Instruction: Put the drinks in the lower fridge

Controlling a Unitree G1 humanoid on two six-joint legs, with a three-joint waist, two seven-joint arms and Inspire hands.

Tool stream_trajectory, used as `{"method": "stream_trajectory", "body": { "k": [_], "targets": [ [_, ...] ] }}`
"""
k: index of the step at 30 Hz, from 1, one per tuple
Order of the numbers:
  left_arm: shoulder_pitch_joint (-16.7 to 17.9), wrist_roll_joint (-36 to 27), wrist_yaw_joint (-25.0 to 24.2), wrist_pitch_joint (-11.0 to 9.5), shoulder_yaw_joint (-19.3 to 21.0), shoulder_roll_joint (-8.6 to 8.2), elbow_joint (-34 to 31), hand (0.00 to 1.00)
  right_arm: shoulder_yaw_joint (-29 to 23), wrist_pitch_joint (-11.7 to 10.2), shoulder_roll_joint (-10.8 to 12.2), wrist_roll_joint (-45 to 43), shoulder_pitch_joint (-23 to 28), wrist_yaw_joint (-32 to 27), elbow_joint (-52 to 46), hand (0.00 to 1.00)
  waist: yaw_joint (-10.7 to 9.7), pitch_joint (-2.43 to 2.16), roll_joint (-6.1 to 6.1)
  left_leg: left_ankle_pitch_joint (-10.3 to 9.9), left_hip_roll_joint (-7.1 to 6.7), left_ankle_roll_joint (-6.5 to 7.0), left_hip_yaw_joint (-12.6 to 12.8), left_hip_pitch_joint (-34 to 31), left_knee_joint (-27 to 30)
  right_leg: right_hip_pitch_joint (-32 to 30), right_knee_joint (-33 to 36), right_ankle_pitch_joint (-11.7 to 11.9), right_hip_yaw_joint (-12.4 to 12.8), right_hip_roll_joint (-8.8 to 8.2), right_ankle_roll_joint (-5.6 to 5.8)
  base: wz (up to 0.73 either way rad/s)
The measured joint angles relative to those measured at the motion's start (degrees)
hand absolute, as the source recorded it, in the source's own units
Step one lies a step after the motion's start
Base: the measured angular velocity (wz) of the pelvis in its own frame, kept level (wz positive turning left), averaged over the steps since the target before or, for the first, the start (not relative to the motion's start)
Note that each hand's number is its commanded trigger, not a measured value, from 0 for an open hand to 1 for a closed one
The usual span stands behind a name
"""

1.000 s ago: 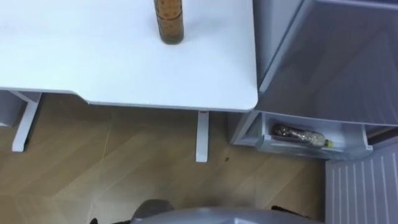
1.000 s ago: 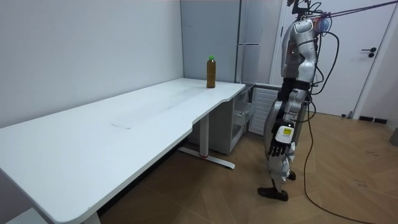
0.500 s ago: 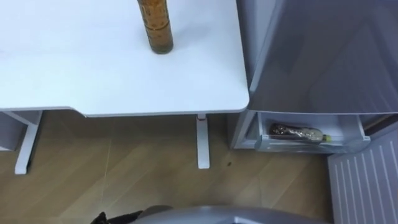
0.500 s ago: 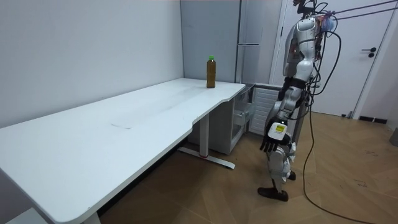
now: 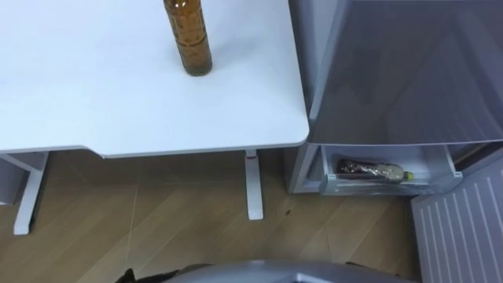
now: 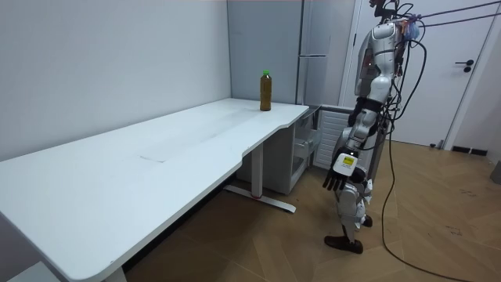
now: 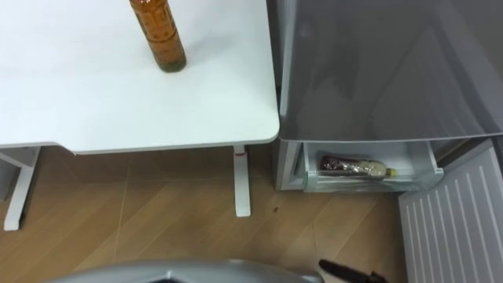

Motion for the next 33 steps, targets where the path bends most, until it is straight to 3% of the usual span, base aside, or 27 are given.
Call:
{"method": "stream_trajectory", "body": {
  "k": [10, 17, 22, 29, 33],
  "targets": [
    [0.03, 6.40, -0.04, -0.32, 2.25, -0.05, -0.49, 0.00, -2.09, -2.95, -0.31, -0.73, -0.84, -1.32, -4.09, 0.00, -0.05, -0.17, -0.45, 0.02, -0.24, -0.02, -0.21, 0.77, -0.89, 0.77, -0.79, 0.04, -0.16, -0.04, 0.06, 0.01],
    [0.02, 5.76, 1.53, -1.50, 2.20, -0.14, -0.39, 0.00, -2.16, -3.15, -0.09, -0.71, -1.08, -2.11, -2.83, 0.00, -0.13, 0.02, -0.99, 0.03, -0.31, -0.04, -0.46, 1.13, -1.20, 1.31, -0.85, 0.05, -0.61, -0.04, 0.07, 0.03],
    [0.54, 0.78, 3.79, -1.88, 2.60, -0.29, -0.18, 0.00, -2.15, -3.25, 0.06, 1.27, -0.98, -3.18, -0.05, 0.00, 0.14, 0.17, -1.16, 0.02, -0.36, -0.04, -1.14, 0.90, -0.72, 1.59, -0.81, 0.05, -1.42, -0.11, 0.07, 0.06],
    [0.97, -3.16, 7.83, -2.59, 10.76, -0.51, -1.08, 0.00, -3.37, -3.33, 0.03, 0.23, -0.62, -2.47, 1.06, 0.00, 0.78, -0.03, -0.58, -0.01, -0.35, -0.01, -1.35, 0.57, -0.02, 1.85, -0.82, 0.04, -1.52, -0.11, 0.07, 0.00],
    [2.13, -4.27, 15.38, -3.24, 16.80, -0.54, -9.37, 0.00, -3.93, -3.34, -0.10, -0.01, 0.09, -2.49, 1.04, 0.00, 1.79, -0.23, -0.19, -0.01, -0.35, -0.01, -1.51, 0.92, -0.02, 2.32, -0.75, 0.05, -1.57, -0.09, 0.07, 0.02]
  ]
}}
